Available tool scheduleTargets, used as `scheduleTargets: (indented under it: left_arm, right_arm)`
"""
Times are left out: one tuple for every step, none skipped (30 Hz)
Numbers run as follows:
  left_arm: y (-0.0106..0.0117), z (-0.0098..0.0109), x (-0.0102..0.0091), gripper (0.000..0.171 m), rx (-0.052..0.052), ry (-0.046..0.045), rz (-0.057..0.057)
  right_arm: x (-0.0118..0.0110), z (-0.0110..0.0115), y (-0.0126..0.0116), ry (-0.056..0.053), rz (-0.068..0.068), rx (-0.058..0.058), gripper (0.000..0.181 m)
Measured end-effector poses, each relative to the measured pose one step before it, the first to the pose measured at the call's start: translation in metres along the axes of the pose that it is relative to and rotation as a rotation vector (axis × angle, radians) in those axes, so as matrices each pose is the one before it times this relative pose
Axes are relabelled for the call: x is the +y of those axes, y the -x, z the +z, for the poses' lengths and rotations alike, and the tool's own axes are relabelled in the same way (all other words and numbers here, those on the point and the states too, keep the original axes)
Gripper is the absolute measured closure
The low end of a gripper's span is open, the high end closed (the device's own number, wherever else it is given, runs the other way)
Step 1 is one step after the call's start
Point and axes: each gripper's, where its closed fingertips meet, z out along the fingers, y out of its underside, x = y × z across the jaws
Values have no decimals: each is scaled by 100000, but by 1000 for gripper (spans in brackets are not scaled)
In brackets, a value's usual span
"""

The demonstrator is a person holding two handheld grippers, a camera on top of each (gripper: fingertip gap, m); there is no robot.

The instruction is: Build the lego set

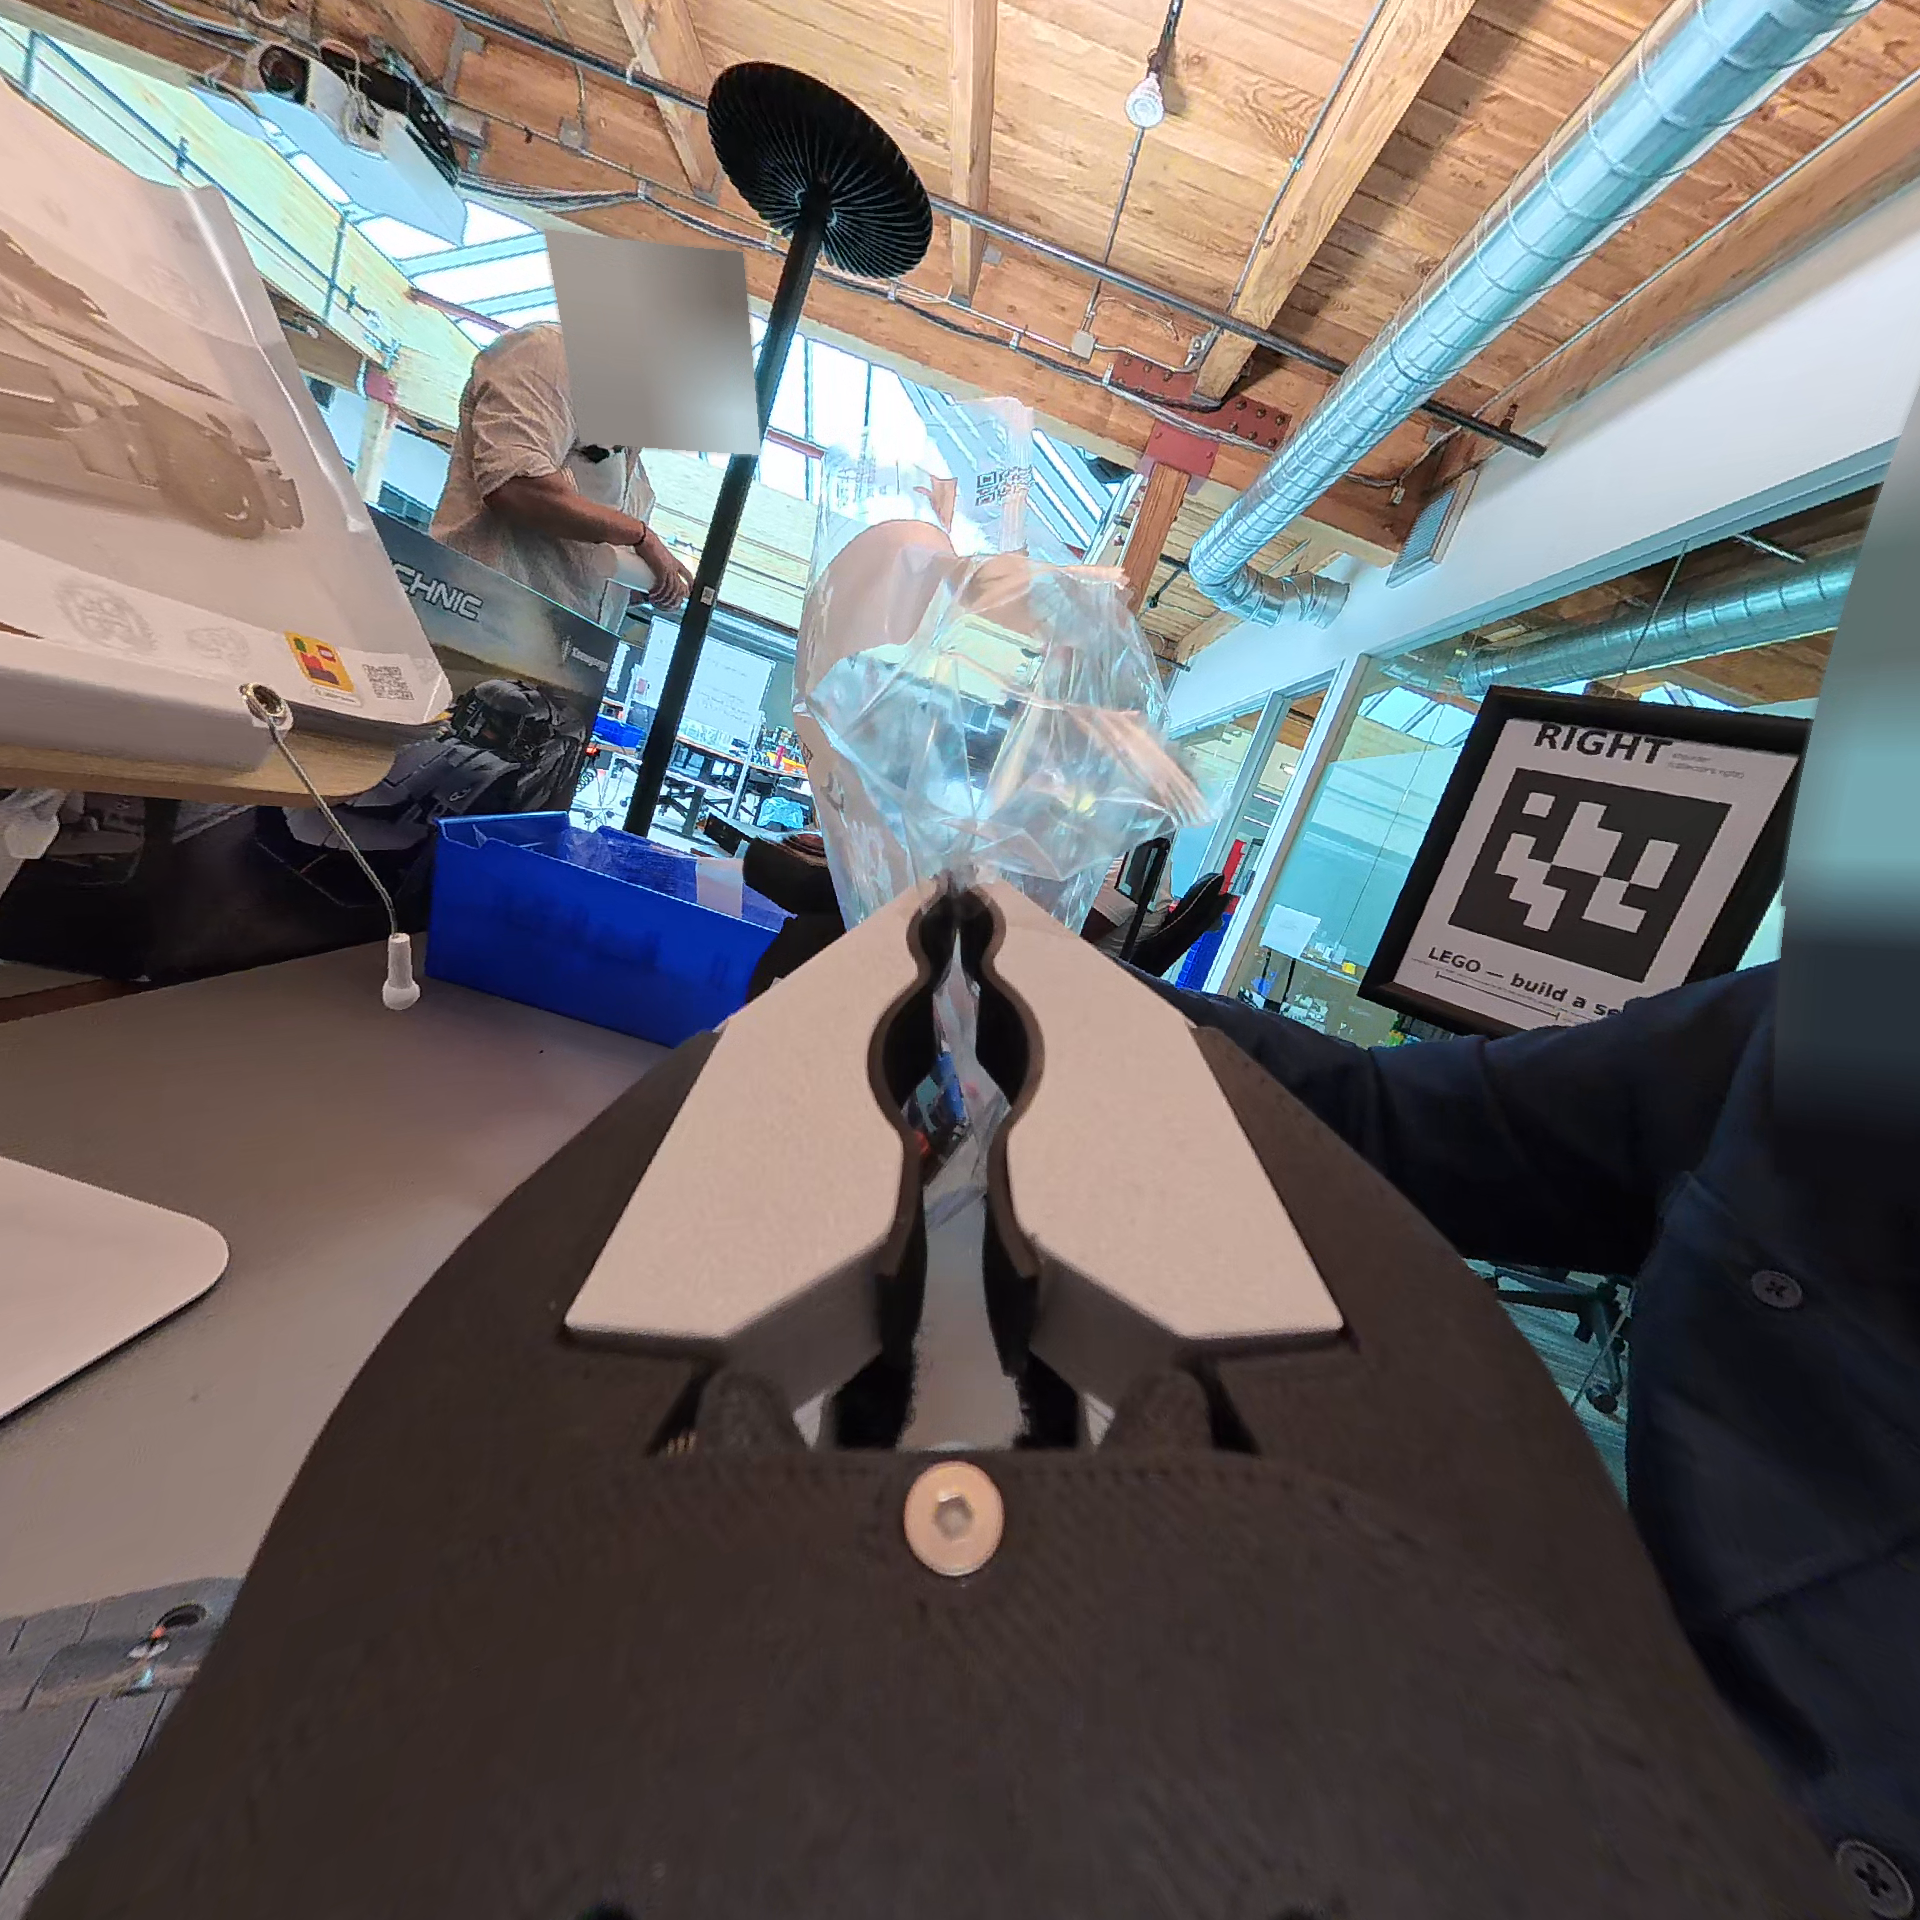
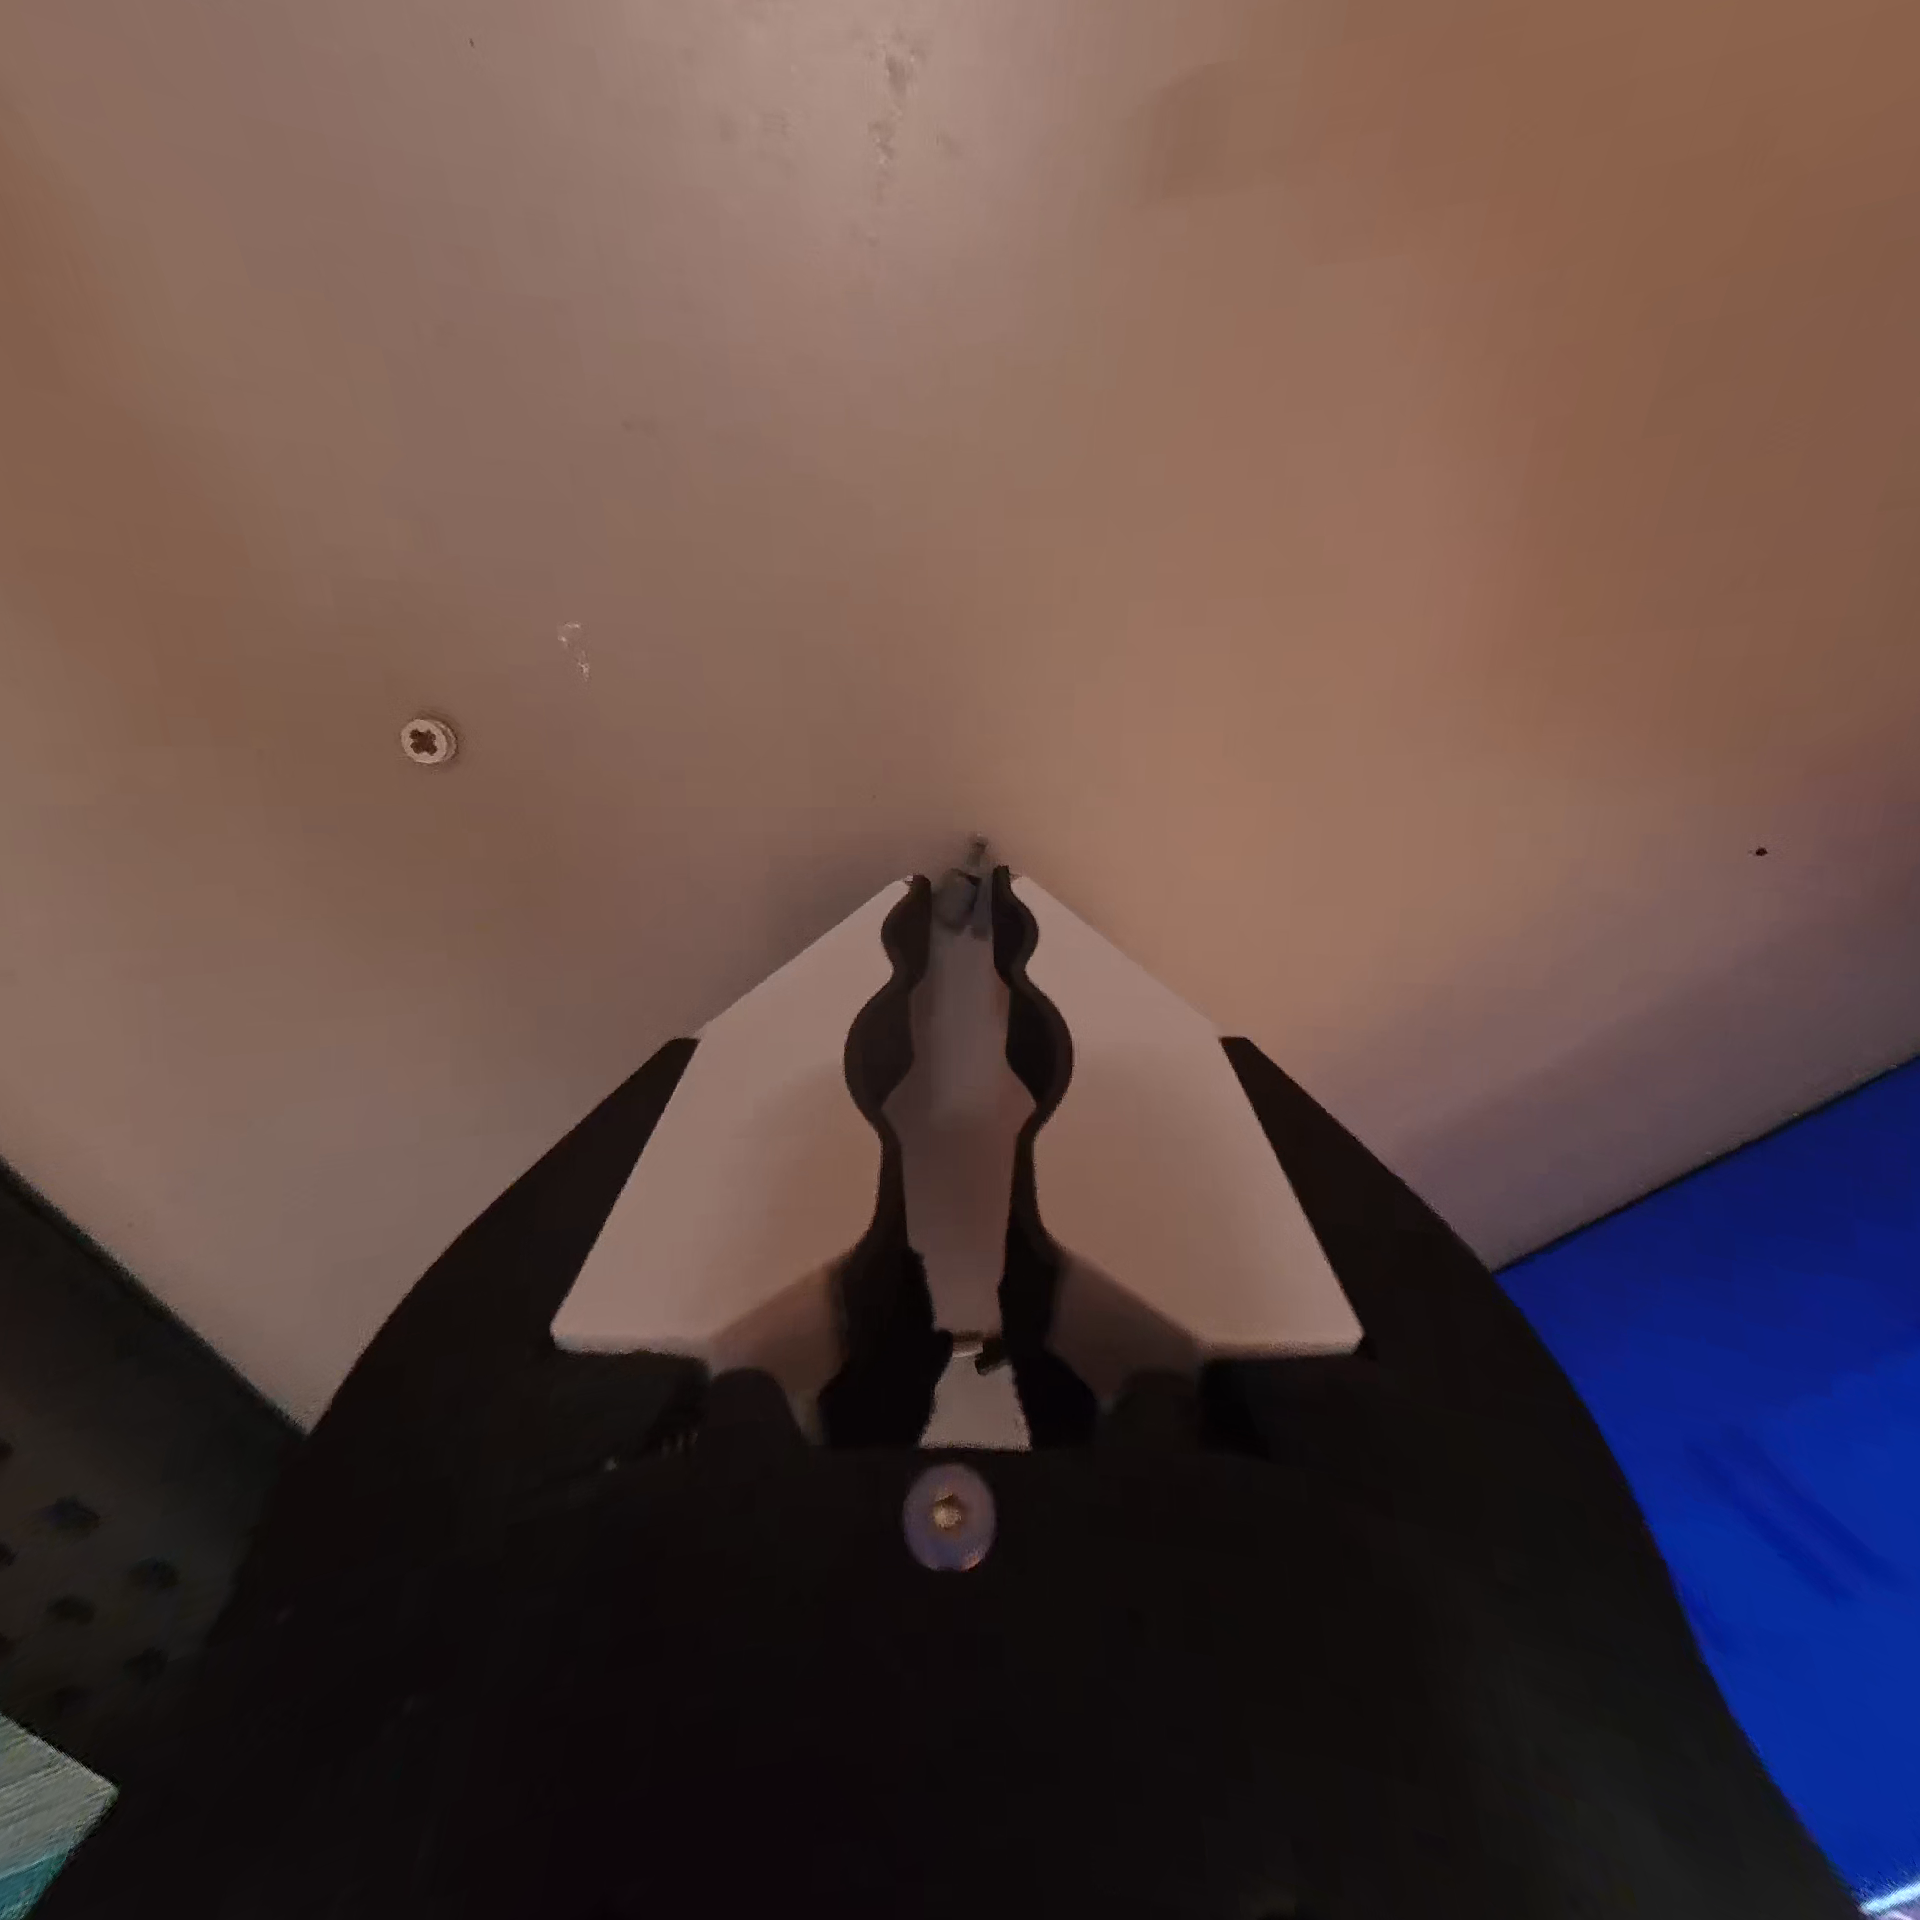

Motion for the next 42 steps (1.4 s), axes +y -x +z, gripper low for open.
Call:
scheduleTargets:
  left_arm:
    - [-9, 12, 27, 171, 58, 68, -49]
    - [-10, 16, 5, 171, -4, 91, 79]
    - [-13, 3, 4, 171, 20, -14, 39]
    - [-12, -18, -23, 171, 28, -107, -11]
    - [-1, -17, -25, 171, -46, -122, 1]
    - [13, -23, -22, 171, -36, -117, -6]
    - [-1, -15, -20, 171, 7, -76, -8]
    - [2, -5, -10, 171, 6, -37, -30]
    - [-9, 7, 5, 171, 28, 0, -12]
    - [-14, -5, -2, 171, -80, -2, 100]
    - [-38, -14, -26, 171, -16, -90, 116]
    - [-35, -19, -36, 171, 28, -122, 171]
    - [6, -12, -27, 171, -43, -68, 40]
    - [21, -4, 13, 171, -5, -47, -156]
    - [-4, 7, 39, 171, 20, 87, -100]
    - [-19, 34, 61, 171, 22, 226, 41]
    - [-11, 29, 71, 171, -24, 241, 14]
    - [-7, 26, 61, 171, 72, 190, -147]
    - [-20, 6, 62, 171, 114, 155, -130]
    - [-17, 5, 71, 171, 20, 304, 9]
    - [44, -6, 84, 171, -158, 422, -4]
    - [34, -28, 32, 171, -105, 60, -157]
    - [-12, -26, -27, 171, 34, -165, -112]
    - [-37, -16, -53, 171, 70, -89, 148]
    - [-73, -6, -78, 171, 179, -189, 251]
    - [-40, -21, -104, 171, 165, -341, 105]
    - [0, -26, -101, 171, -29, -339, 48]
    - [19, -42, -108, 171, -64, -379, 70]
    - [16, -61, -117, 171, -34, -498, -14]
    - [10, -74, -113, 171, -108, -420, 31]
    - [4, -49, -84, 171, -58, -303, 9]
    - [0, -40, -32, 171, -55, 26, 77]
    - [-39, -14, -99, 171, -59, -490, 284]
    - [-94, 3, -100, 171, 456, -436, -125]
    - [29, -14, 43, 171, -284, 408, 358]
    - [95, -48, 56, 171, -518, 472, 184]
    - [79, -89, -55, 171, -281, -374, -201]
    - [76, -108, -78, 171, -270, -469, -135]
    - [86, -71, -34, 171, -376, -142, 42]
    - [80, -38, -9, 171, -273, -63, 3]
    - [60, -12, -20, 171, -112, -109, -80]
    - [33, 5, 25, 171, -35, 6, -88]
  right_arm:
    - [35, -12, -13, 435, 251, 4, 172]
    - [37, -51, -45, 317, -16, 238, 172]
    - [-15, -150, -74, 11, 180, 362, 172]
    - [-114, -372, -59, -591, 472, 257, 172]
    - [-289, -678, -20, -1629, 422, 262, 172]
    - [-521, -1042, -47, -2820, 112, 641, 172]
    - [-786, -1451, -103, -3974, 35, 1478, 172]
    - [-1112, -1848, -23, -5375, -83, 1302, 172]
    - [-1528, -2208, 181, -7162, -905, 787, 172]
    - [-1950, -2401, 208, -8436, -1455, 1180, 172]
    - [-2277, -2401, 226, -8811, -1479, 1219, 172]
    - [-2515, -2223, 371, -8858, -1601, 274, 172]
    - [-2613, -1865, 553, -8456, -1939, -574, 172]
    - [-2495, -1323, 734, -7094, -2644, -1355, 172]
    - [-2077, -685, 949, -4671, -3544, -2289, 172]
    - [-1482, -54, 911, -1843, -3501, -2244, 172]
    - [-897, 460, 567, 477, -2178, -840, 172]
    - [-374, 792, 234, 2297, -1038, 481, 172]
    - [-42, 899, 29, 2982, -826, 1366, 172]
    - [92, 790, 21, 2428, -728, 1003, 164]
    - [130, 576, 207, 1325, -247, -609, 159]
    - [132, 288, 92, 144, 408, -378, 154]
    - [166, 12, -188, -611, 743, 1118, 151]
    - [237, -192, -329, -913, 911, 1700, 148]
    - [271, -369, -560, -1479, 1460, 2749, 149]
    - [412, -474, -756, -1636, 2520, 3459, 150]
    - [767, -418, -700, -587, 3615, 2298, 151]
    - [1121, -246, -383, 321, 3981, -219, 154]
    - [1469, 85, 52, 1146, 3356, -3013, 158]
    - [2006, 531, 408, 3917, 2103, -4885, 163]
    - [2471, 976, 308, 6915, 753, -3604, 163]
    - [2383, 1313, 171, 6905, -27, -1650, 160]
    - [1965, 1567, 501, 5218, -558, -2613, 158]
    - [1631, 1646, 732, 4374, -1369, -3364, 158]
    - [1179, 1397, 252, 2950, -1506, 317, 158]
    - [519, 994, 188, -367, -1154, 1283, 162]
    - [184, 803, 859, -1485, -993, -3051, 168]
    - [366, 906, 808, 554, -758, -3515, 169]
    - [734, 1083, 344, 3348, -804, -1368, 168]
    - [898, 1140, 186, 4583, -1036, -895, 167]
    - [639, 1048, 396, 3242, -1072, -2204, 164]
    - [312, 856, 425, 1379, -454, -2313, 163]
